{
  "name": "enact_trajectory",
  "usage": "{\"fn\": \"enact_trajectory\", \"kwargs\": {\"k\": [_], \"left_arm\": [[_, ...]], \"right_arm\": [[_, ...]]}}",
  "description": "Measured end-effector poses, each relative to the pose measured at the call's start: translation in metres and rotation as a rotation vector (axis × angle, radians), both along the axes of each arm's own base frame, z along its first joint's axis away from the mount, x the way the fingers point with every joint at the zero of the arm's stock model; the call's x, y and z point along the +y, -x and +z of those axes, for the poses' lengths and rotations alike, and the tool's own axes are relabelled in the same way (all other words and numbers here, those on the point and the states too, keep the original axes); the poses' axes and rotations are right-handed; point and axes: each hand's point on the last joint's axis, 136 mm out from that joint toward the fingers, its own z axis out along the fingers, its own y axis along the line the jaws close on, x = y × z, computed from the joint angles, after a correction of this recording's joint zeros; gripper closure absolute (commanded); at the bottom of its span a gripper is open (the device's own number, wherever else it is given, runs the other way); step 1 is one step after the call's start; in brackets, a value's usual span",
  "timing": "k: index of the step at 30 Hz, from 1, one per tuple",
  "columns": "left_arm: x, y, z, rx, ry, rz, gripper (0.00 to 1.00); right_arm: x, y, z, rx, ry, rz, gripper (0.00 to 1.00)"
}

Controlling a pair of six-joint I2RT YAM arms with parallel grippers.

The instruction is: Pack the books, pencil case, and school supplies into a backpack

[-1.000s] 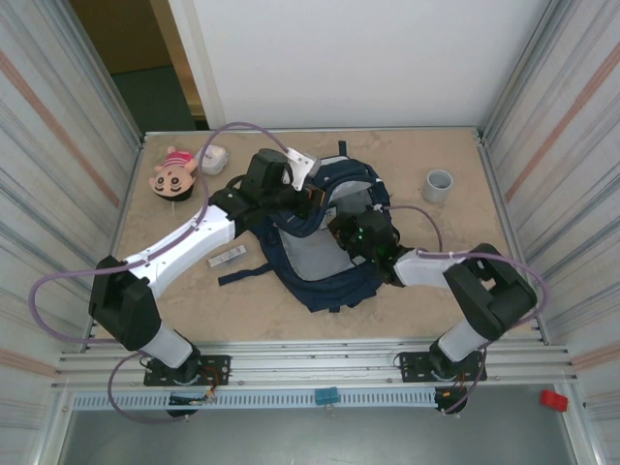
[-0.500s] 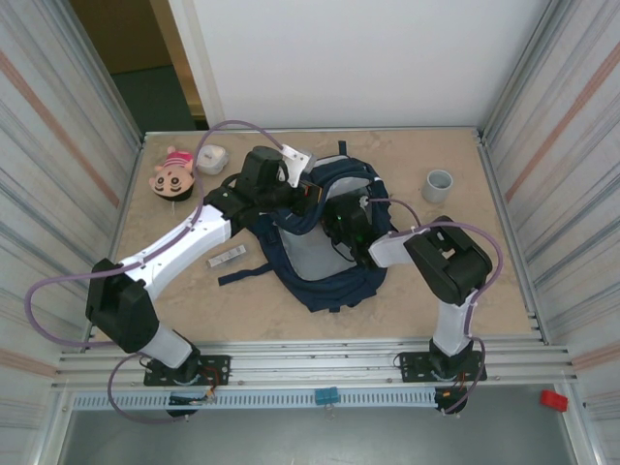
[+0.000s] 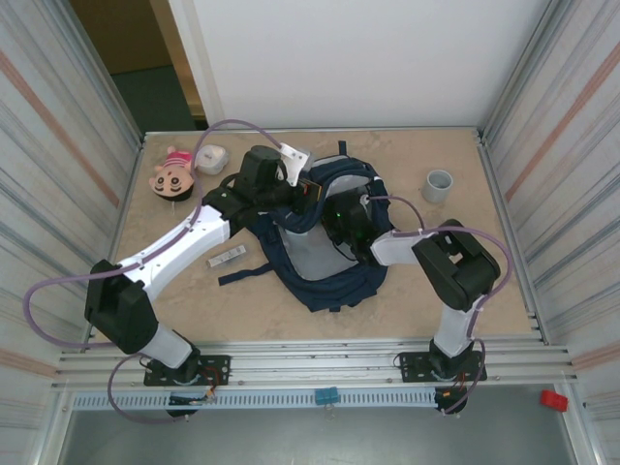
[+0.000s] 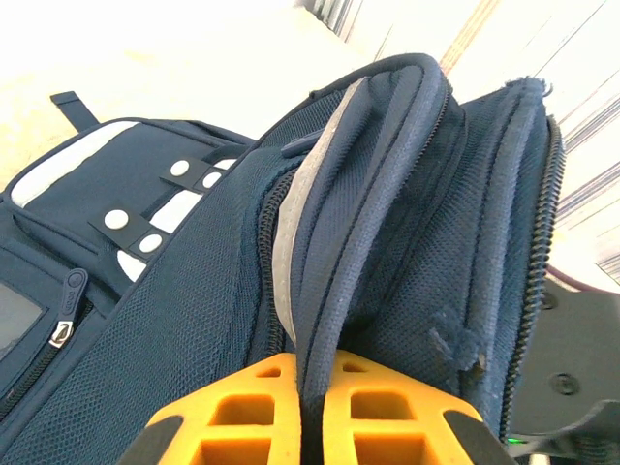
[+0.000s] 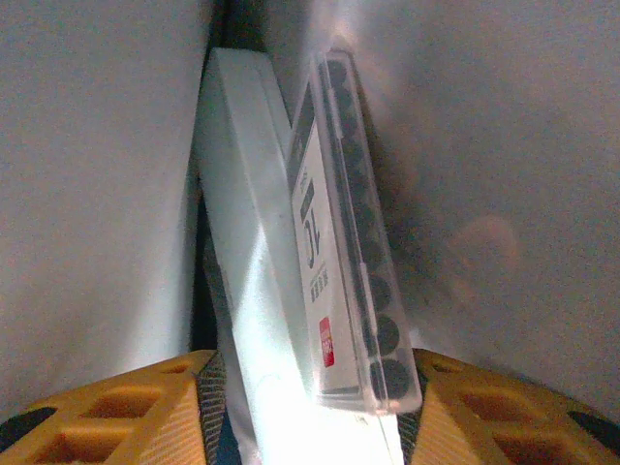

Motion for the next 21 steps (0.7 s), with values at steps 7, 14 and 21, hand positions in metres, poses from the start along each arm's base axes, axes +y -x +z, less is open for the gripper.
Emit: {"fn": "enact_trajectory", "kwargs": {"k": [7,14,21], "left_arm": [[0.003,0.0,-0.004,-0.002,-0.005,0.009,0.98],[0.005,0.0,-0.008,0.0,-0.01,0.013,0.98],[0.005,0.001,-0.012,0.002,-0.011,0.005,0.96]], "right_arm": [[-0.018,0.028,0.013,0.017,0.018,0.024,0.44],[-0.035,0.064,0.034,0.008,0.051,0.101,0.42],[-0.064,0.093,0.085,-0.125,0.175,0.187,0.39]]}}
